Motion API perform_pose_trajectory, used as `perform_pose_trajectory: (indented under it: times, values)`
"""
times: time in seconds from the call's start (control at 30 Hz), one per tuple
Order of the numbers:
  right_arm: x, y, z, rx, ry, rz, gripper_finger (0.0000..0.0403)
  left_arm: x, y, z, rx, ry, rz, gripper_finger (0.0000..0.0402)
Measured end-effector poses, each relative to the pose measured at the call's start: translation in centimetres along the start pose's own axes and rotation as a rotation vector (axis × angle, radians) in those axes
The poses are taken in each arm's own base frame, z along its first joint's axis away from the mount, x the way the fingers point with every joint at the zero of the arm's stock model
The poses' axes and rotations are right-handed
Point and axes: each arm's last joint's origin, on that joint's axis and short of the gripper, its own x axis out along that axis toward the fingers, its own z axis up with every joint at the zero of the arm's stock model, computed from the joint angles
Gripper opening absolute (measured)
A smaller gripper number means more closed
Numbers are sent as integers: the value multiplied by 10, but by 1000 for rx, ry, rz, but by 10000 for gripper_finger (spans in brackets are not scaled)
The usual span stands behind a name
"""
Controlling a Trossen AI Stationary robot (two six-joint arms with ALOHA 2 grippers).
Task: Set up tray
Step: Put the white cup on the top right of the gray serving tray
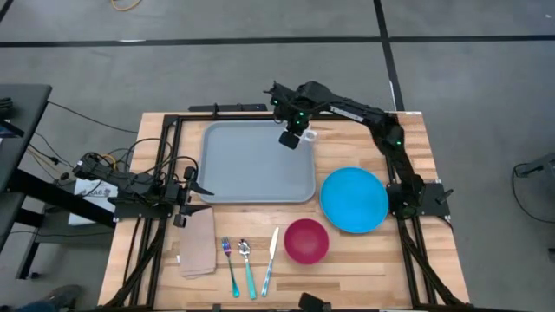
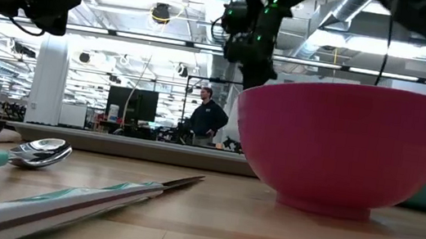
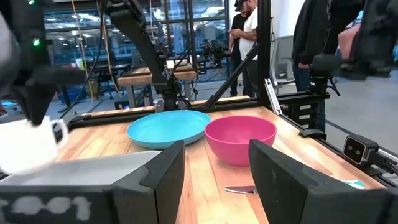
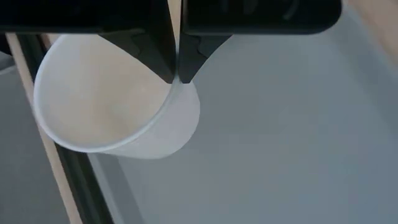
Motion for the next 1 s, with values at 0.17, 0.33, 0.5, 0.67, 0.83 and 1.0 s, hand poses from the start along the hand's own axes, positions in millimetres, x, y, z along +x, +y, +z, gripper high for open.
perform_pose_trajectory:
  times: [0.17,0.33,0.5,0.67,0.83,1.0]
  values:
    - [26,-10,4,-9,104,-18,0,0,0,0,2,0,0,169]
    - [33,-13,9,-20,86,-39,0,0,0,0,0,0,0,169]
    - [38,-15,12,-16,71,-41,0,0,0,0,-2,0,-1,169]
    - [43,-20,13,-5,69,-28,0,0,0,0,-2,0,-2,169]
    - [43,-24,17,5,30,-30,0,0,0,0,1,-1,-2,169]
    - [43,-26,16,10,34,-28,2,0,0,0,1,-1,-2,169]
